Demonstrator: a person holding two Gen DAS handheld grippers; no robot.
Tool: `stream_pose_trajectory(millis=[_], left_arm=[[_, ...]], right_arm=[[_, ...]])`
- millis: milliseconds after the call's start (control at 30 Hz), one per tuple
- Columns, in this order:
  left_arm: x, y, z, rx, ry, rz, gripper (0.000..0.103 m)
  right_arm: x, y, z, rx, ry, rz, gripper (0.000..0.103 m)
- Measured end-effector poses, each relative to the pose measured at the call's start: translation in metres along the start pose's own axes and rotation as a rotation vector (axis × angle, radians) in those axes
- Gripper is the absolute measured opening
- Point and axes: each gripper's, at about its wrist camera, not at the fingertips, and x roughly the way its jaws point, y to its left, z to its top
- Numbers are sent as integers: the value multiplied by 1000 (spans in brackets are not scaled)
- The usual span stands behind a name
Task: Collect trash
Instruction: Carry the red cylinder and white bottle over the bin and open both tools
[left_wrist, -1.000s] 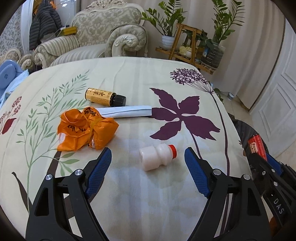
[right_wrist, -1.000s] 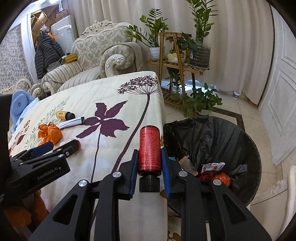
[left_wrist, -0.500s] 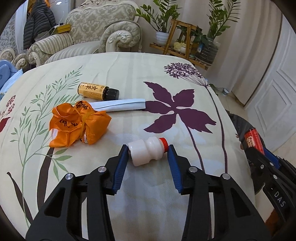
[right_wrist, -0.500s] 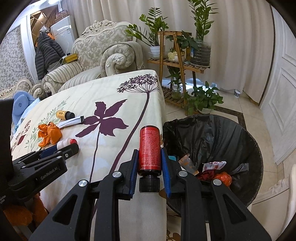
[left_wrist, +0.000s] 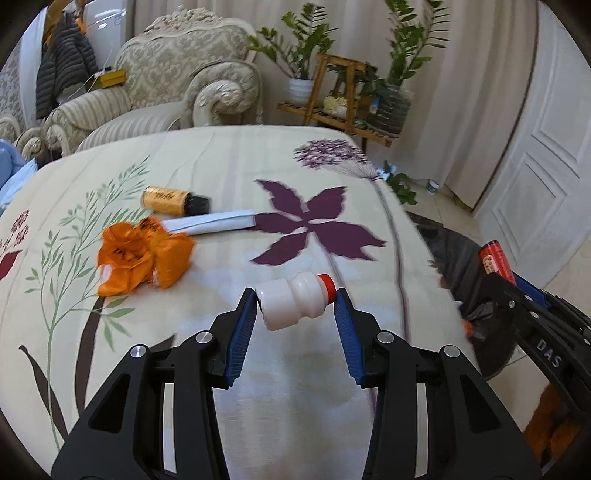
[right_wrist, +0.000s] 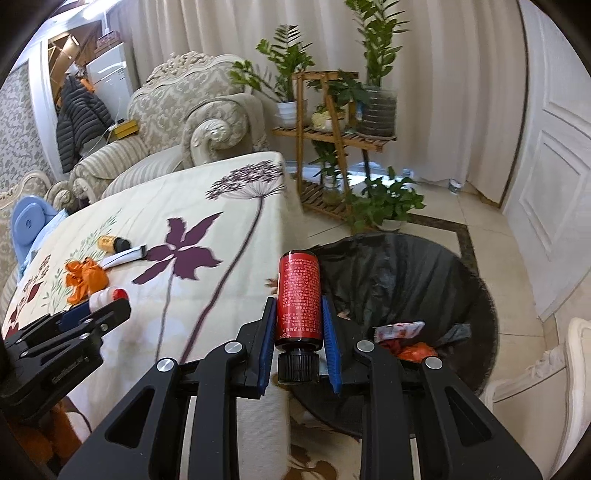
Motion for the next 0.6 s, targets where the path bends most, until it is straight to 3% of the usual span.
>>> stream_pose_trajectory(millis=[267,600], left_arm=[[4,-49,6,74,-22,-67,42],[23,-104,14,165,-21,-109,42]], right_arm=[[-8,-34,4,40,-33,-94,25],[-4,-68,8,87,-43,-142,25]])
